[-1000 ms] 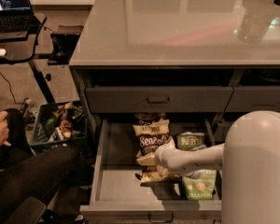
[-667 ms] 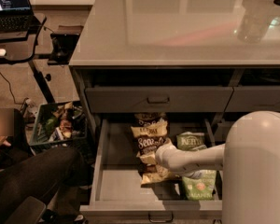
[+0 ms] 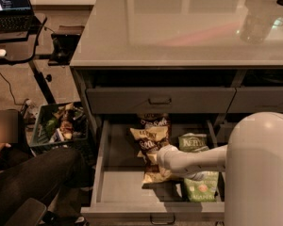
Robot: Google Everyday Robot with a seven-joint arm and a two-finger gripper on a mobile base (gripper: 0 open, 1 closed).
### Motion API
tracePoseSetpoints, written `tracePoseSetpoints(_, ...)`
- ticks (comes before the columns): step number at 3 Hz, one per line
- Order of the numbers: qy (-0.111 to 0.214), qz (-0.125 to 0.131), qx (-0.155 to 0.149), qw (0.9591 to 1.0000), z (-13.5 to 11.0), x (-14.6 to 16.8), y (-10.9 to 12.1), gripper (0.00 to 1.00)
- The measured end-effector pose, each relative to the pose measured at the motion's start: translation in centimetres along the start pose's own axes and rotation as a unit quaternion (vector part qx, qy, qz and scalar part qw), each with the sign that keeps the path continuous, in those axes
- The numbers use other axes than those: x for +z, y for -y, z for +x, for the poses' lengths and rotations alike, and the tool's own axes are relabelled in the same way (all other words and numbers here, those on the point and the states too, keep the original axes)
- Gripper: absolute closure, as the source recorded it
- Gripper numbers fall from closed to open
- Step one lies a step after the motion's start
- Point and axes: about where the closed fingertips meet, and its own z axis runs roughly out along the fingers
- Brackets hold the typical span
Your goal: Pick brown chip bag from middle drawer and place on counter
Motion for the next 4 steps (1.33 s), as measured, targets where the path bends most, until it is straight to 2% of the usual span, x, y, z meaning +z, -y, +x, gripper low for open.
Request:
tracePoseSetpoints(1, 0.0, 0.0, 0.0, 1.0, 0.0, 0.0, 0.0, 0.89)
tracePoseSetpoints(2, 0.0, 0.0, 0.0, 1.0, 0.0, 0.0, 0.0, 1.0)
tracePoseSetpoints(3, 0.004, -0.006, 0.005, 1.0, -0.2, -0.6, 0.0, 1.0)
tracePoseSetpoints(4, 0.034, -0.039, 0.011, 0.9986, -3.1, -3.5, -0.6, 1.0)
